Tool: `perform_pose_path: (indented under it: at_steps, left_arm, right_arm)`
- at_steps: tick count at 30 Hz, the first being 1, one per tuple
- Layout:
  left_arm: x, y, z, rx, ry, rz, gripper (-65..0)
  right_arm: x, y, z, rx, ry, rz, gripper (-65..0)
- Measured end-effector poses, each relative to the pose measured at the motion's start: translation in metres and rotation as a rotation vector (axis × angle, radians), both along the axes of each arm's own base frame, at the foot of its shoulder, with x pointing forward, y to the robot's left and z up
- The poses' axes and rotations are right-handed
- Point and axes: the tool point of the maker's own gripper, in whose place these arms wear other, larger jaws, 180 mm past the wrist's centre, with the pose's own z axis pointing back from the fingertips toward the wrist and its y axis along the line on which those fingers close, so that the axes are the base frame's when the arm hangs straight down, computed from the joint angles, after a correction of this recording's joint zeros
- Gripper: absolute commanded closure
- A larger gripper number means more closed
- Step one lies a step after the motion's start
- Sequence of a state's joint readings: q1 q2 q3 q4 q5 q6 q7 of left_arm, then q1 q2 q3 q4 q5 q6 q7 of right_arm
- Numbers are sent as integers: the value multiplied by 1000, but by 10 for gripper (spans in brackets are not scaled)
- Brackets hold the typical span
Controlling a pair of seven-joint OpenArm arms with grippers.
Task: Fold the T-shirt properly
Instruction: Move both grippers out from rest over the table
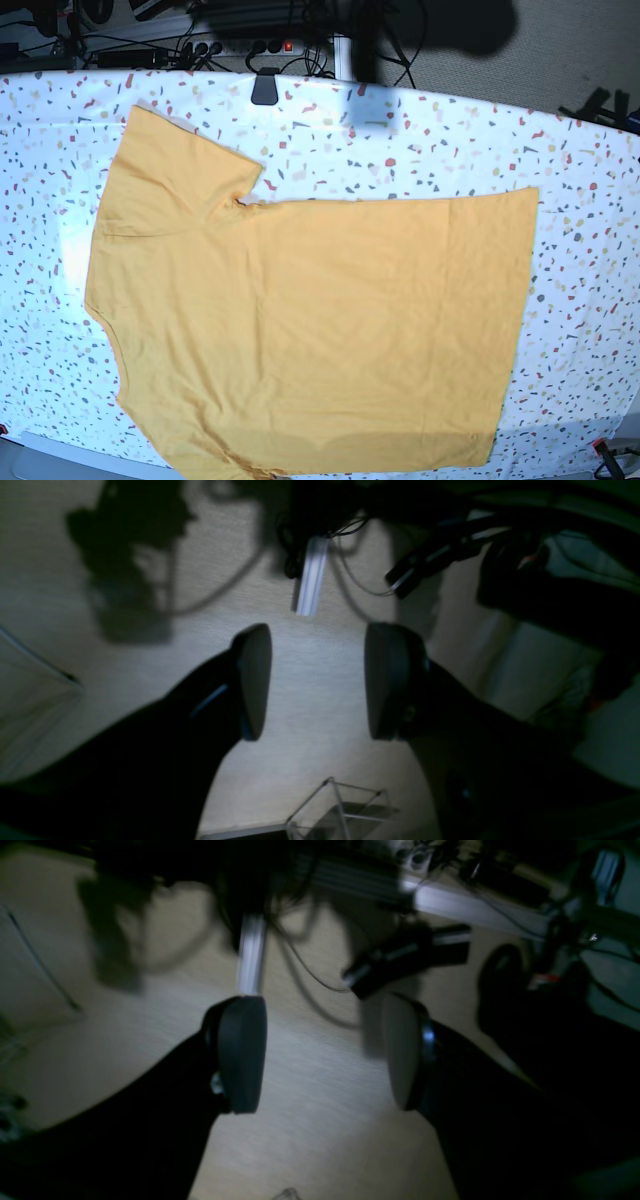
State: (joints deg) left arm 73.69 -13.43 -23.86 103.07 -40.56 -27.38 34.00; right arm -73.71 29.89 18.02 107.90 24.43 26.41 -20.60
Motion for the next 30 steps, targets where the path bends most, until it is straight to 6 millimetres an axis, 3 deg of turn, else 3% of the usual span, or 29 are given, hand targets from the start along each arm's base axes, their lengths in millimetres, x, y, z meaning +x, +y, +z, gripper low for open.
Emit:
perform_pose_path:
  at_steps: [3, 7, 10, 12, 15, 18, 24, 30]
  left_arm:
    - [35, 2, 20, 14, -85, -36, -296]
    - [69, 14, 40, 76, -191, -73, -296]
    - [100, 21, 48, 108, -279, -80, -296]
    - [117, 25, 51, 121, -332, -77, -296]
    - [121, 29, 48, 133, -311, -113, -296]
    - [139, 33, 53, 131, -359, -140, -296]
    - [195, 36, 70, 123, -516, -165, -296]
    - [269, 36, 100, 144, -742, -158, -296]
  right_arm:
    - [29, 11, 23, 47, -85, 26, -372]
    - [71, 6, 52, 6, -217, 66, -372]
    - [80, 2, 59, 10, -219, 33, -372]
    - [99, 4, 64, 24, -280, 16, -372]
    - [125, 5, 71, 27, -367, 20, -372]
    - [139, 4, 73, 18, -402, 24, -372]
    - [185, 7, 91, 39, -575, -6, -373]
    - [230, 11, 117, 70, -769, -65, -373]
